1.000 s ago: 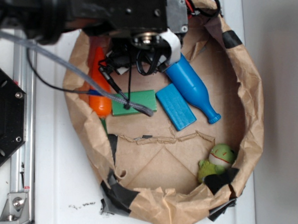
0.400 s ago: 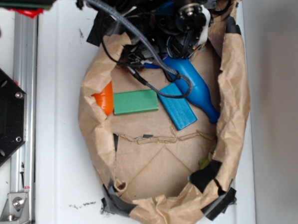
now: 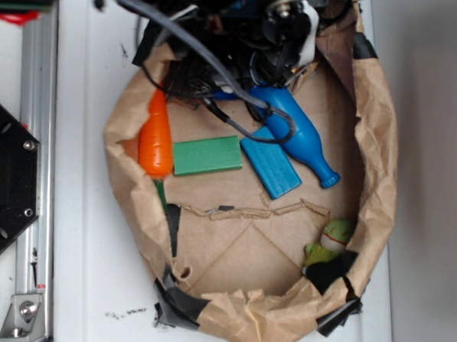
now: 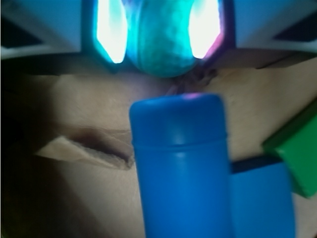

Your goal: Grab the green ball.

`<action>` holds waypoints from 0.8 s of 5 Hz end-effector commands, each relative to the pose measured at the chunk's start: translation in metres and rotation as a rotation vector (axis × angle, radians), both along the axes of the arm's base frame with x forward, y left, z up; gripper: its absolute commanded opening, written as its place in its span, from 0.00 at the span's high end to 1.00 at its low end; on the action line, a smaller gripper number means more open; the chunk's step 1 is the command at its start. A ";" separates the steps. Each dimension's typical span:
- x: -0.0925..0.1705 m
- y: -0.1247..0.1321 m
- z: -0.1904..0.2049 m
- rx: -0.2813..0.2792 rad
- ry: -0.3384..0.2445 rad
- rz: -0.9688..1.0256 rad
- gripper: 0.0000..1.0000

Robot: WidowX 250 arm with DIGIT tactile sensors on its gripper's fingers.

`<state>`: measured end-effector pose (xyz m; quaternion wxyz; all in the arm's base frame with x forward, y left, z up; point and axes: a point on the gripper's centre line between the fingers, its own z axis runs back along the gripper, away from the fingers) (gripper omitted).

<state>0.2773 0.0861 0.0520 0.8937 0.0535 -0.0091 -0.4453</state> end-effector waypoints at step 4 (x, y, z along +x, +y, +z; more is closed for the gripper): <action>-0.013 -0.101 0.135 -0.179 0.015 0.455 1.00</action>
